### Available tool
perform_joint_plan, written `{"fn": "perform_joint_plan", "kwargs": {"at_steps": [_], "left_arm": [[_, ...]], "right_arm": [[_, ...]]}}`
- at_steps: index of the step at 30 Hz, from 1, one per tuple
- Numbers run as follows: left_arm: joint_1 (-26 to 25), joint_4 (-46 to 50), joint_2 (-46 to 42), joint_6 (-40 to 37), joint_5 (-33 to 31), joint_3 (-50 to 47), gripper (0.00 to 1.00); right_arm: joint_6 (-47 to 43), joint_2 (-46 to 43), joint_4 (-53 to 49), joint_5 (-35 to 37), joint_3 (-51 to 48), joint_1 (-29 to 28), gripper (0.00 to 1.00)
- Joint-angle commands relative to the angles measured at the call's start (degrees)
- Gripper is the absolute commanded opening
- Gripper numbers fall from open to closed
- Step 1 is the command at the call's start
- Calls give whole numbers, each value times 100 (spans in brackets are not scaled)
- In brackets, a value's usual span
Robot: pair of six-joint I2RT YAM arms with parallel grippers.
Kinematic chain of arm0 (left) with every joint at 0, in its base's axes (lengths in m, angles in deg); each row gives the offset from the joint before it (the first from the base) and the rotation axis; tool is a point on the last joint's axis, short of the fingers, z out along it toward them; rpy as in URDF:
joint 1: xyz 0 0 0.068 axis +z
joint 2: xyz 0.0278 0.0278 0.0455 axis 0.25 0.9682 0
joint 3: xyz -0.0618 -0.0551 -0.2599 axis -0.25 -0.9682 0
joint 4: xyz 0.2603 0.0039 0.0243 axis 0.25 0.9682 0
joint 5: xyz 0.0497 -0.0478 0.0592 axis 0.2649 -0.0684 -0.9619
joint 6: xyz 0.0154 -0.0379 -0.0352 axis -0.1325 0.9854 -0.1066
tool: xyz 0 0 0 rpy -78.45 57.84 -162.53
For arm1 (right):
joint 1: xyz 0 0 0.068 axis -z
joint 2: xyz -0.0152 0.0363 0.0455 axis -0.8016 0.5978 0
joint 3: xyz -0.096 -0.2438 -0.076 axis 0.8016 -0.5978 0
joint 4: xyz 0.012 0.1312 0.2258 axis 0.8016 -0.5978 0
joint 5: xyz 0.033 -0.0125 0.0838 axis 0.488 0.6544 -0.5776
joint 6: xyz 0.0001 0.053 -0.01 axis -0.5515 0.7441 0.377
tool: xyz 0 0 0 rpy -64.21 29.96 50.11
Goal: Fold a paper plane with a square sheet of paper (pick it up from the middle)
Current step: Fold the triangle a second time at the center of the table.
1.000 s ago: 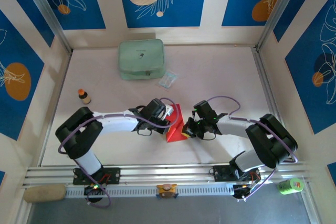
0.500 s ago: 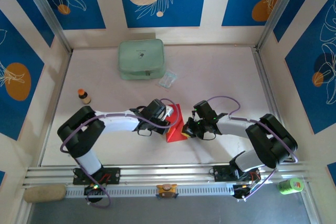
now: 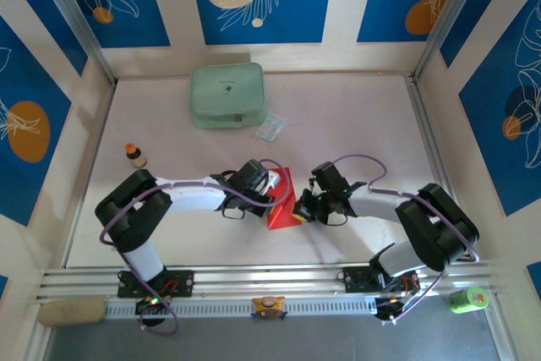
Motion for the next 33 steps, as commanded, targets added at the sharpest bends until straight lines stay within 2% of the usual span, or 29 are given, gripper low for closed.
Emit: {"fn": "perform_joint_plan", "kwargs": {"at_steps": [1,13,18,33], "left_arm": [[51,168,108,-112,-24,117,0],[52,117,99,-46,72,47,0],[48,54,99,-1,99,-5,0],[51,54,136,11,117,-15,0]], "right_arm": [[10,-32,-428,150,-46,-43,0],[-187,-562,42,-93,121,-26,3],[-108,-279,689,-464,274,-60,0],[94,726,1102,-487,749,-145,0]]}}
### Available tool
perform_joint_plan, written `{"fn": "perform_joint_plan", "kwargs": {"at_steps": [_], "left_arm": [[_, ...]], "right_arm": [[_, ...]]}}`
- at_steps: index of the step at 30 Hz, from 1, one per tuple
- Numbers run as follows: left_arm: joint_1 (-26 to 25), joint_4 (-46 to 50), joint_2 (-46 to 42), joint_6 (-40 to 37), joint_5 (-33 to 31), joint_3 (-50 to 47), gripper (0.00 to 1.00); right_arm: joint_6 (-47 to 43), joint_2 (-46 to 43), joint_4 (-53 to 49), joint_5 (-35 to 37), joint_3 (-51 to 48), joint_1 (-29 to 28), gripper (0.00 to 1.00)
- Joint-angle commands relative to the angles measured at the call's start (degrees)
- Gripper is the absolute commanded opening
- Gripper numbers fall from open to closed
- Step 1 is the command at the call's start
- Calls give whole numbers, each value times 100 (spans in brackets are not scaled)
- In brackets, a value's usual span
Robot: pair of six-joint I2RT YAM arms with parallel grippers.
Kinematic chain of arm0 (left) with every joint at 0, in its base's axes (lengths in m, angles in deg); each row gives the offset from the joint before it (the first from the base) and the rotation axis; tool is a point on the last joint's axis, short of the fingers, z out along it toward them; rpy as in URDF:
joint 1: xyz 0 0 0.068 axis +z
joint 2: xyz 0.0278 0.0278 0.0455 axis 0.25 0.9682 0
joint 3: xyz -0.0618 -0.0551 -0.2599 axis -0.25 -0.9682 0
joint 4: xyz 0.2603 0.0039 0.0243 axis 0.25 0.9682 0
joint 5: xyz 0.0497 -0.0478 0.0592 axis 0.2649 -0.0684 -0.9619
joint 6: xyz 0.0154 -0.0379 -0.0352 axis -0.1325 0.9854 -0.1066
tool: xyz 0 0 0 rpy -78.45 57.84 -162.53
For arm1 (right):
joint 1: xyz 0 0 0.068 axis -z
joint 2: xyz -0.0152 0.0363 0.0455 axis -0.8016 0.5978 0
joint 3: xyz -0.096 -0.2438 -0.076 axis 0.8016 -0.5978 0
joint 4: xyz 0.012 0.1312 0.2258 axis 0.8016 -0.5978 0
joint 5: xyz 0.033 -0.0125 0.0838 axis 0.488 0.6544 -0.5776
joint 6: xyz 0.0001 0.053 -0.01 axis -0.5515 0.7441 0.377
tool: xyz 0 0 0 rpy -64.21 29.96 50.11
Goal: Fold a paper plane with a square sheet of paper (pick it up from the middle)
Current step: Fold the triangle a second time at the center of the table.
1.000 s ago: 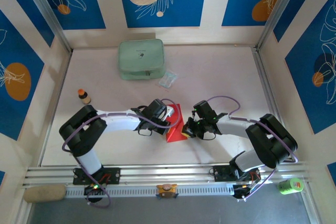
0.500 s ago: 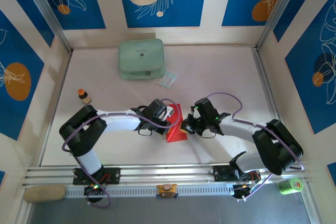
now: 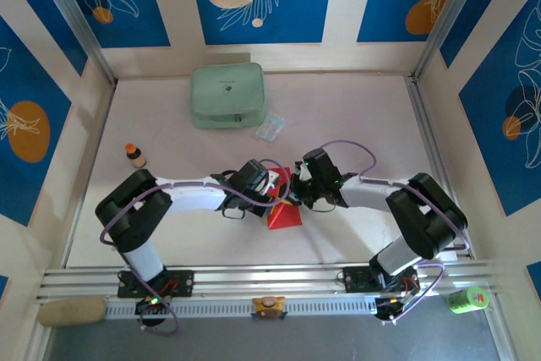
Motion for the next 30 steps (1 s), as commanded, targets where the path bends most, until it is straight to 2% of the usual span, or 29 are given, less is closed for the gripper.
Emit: {"fn": "perform_joint_plan", "kwargs": {"at_steps": [1,18,25,30], "left_arm": [[52,33,125,4,110,-33,0],[51,91,169,-22,85,-24,0],[52,112,217,-22,117,11,0],[50,131,222,-16,128,20,0]], "right_arm": [[86,196,113,-151,51,-32,0],[103,509,371,44,-554,-21,0],[-174,-28,-249,339,-147,31,0],[-301,92,-409,503,-49,138,0]]}}
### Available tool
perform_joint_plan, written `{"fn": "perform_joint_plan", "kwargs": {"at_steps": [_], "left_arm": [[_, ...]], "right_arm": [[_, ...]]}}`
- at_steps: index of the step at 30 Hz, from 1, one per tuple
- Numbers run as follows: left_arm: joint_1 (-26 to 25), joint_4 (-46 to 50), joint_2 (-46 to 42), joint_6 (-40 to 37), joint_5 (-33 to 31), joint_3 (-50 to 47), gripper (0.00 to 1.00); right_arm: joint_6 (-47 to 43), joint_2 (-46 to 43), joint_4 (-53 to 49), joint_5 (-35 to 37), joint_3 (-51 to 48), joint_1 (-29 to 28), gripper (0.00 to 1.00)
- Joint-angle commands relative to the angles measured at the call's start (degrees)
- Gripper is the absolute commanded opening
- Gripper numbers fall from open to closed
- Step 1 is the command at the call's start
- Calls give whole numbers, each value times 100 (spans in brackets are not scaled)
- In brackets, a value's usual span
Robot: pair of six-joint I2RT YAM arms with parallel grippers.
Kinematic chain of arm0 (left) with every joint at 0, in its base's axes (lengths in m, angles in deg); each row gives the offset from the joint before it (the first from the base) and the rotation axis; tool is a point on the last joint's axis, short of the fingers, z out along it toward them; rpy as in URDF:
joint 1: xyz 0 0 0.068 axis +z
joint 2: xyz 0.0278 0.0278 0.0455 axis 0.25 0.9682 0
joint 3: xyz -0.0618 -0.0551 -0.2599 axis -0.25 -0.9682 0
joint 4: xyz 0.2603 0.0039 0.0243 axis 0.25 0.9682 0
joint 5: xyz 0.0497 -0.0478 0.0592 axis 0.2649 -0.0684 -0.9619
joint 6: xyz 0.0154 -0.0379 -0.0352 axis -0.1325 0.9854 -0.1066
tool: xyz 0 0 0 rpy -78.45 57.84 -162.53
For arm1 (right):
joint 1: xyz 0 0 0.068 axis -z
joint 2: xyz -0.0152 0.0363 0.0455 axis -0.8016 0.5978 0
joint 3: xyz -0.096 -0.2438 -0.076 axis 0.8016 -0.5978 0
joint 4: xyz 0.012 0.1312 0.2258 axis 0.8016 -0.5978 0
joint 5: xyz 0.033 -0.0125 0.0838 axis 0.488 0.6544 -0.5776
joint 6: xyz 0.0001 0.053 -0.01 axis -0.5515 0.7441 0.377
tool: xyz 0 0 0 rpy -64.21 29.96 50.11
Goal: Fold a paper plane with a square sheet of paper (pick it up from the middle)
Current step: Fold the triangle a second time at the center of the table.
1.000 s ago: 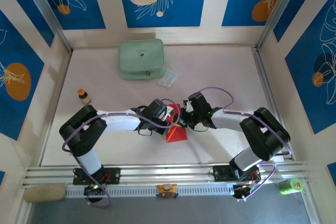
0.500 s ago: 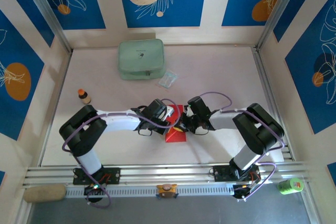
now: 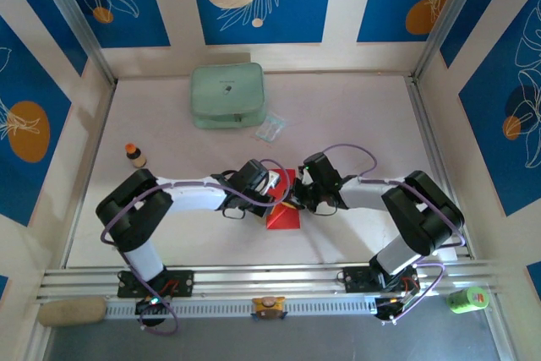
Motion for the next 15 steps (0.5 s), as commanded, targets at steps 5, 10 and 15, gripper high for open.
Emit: {"fn": "perform_joint_plan", "kwargs": {"at_steps": [5,10,15], "left_arm": [[48,169,187,-16,60,18,0],[49,180,189,-25,51,9,0],[51,197,208,-31,60,8,0]], "right_arm": [[-64,157,-454,513,-105,91,0],[54,178,-180,338,-269,156,0],[-46,-201,-194,128,-156,320,0]]}}
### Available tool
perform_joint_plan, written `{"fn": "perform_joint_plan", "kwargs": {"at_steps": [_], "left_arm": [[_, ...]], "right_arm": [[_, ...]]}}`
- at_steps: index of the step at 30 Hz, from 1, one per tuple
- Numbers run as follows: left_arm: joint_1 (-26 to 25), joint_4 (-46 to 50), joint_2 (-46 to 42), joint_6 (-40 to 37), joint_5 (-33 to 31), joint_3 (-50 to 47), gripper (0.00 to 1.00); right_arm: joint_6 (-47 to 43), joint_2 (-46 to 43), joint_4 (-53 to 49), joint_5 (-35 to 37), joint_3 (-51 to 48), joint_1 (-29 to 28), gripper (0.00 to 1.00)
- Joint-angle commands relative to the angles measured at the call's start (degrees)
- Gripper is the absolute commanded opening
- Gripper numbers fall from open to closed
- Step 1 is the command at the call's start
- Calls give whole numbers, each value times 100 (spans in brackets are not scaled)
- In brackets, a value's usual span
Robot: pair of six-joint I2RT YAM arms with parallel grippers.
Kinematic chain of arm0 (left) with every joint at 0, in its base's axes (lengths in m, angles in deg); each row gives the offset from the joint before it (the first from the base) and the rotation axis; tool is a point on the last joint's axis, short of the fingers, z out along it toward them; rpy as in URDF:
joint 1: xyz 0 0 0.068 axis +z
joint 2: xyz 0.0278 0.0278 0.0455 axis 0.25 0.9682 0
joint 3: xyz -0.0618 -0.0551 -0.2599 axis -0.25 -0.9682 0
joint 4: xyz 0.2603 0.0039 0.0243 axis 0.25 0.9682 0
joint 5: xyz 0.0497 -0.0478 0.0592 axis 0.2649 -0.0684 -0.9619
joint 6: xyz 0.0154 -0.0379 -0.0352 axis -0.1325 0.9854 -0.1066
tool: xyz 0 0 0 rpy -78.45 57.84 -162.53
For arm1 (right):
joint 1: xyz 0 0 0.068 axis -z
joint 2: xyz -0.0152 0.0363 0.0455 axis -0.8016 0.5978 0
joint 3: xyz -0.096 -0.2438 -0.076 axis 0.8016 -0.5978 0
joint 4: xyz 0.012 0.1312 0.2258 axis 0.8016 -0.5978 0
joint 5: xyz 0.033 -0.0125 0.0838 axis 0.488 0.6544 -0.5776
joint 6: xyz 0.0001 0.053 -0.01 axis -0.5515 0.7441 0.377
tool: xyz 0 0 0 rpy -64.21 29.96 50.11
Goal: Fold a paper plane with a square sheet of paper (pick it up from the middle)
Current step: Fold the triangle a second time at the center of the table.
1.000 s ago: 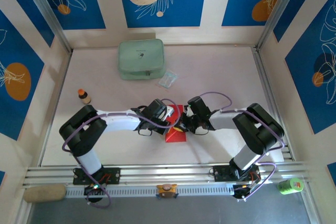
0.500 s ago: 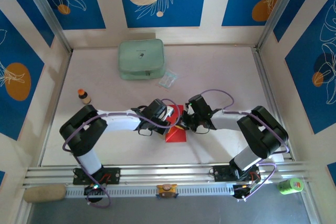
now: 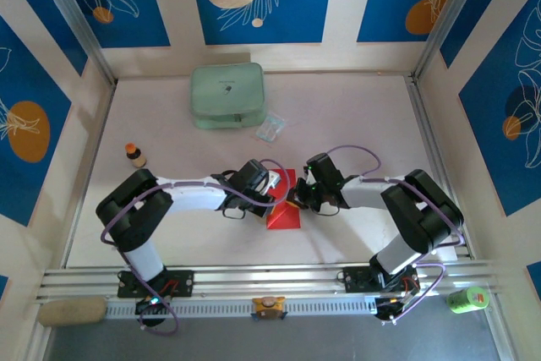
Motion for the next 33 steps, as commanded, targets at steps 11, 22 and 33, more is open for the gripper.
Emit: {"fn": "perform_joint_plan", "kwargs": {"at_steps": [11,22,33], "left_arm": [[45,202,191,-20,58,2,0],[50,217,170,-22,49,-4,0],[52,223,144,-5,49,-26,0]], "right_arm": [[5,7,236,2,-590,312,0],[-194,-751,158,-354,-423,485,2],[-164,-46,176,-223,-208,114,0]]}}
